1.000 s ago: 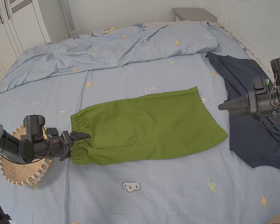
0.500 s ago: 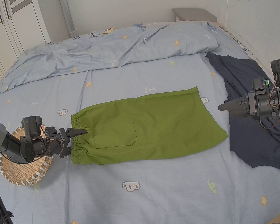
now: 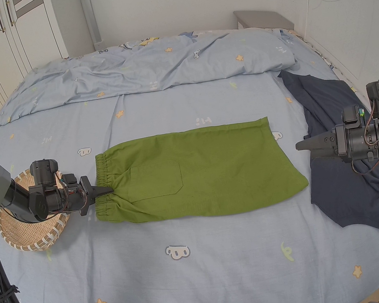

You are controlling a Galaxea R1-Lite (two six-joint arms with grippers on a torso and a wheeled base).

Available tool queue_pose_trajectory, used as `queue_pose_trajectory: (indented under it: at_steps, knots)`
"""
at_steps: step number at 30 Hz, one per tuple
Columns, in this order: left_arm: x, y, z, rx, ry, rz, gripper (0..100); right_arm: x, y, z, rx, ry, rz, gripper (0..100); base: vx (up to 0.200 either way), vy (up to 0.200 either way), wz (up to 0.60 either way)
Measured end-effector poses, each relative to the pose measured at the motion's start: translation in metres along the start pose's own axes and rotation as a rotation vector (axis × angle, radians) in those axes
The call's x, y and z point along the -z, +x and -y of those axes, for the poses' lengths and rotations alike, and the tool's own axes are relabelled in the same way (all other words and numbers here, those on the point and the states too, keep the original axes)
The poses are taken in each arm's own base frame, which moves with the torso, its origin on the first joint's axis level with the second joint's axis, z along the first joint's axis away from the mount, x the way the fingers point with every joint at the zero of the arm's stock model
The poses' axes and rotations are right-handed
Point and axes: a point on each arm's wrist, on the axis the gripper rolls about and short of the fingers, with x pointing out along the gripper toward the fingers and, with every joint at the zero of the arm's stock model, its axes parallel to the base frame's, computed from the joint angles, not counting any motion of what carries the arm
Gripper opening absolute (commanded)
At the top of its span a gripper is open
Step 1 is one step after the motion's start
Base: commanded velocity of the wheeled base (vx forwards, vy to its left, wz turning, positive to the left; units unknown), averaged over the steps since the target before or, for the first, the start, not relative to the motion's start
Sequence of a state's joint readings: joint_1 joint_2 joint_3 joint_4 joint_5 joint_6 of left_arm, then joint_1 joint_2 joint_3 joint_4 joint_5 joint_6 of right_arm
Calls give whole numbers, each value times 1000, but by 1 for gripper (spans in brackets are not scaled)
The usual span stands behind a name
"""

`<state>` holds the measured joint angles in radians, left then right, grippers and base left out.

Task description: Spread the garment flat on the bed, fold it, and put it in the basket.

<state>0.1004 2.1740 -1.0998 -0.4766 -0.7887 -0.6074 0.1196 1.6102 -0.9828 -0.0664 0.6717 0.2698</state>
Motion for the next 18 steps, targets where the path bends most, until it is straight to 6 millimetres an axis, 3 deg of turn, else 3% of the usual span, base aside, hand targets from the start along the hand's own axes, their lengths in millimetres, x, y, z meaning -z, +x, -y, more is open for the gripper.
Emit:
queue_pose_trajectory:
  at_steps: [8,18]
  knots:
    - [-1,-10,14,6,8,5,0,-4,10,21,37,32,-7,100,0,0,0]
    - [-3,-23,32,20,31,22,0,-2,46,83,112,142,-73,100,0,0,0]
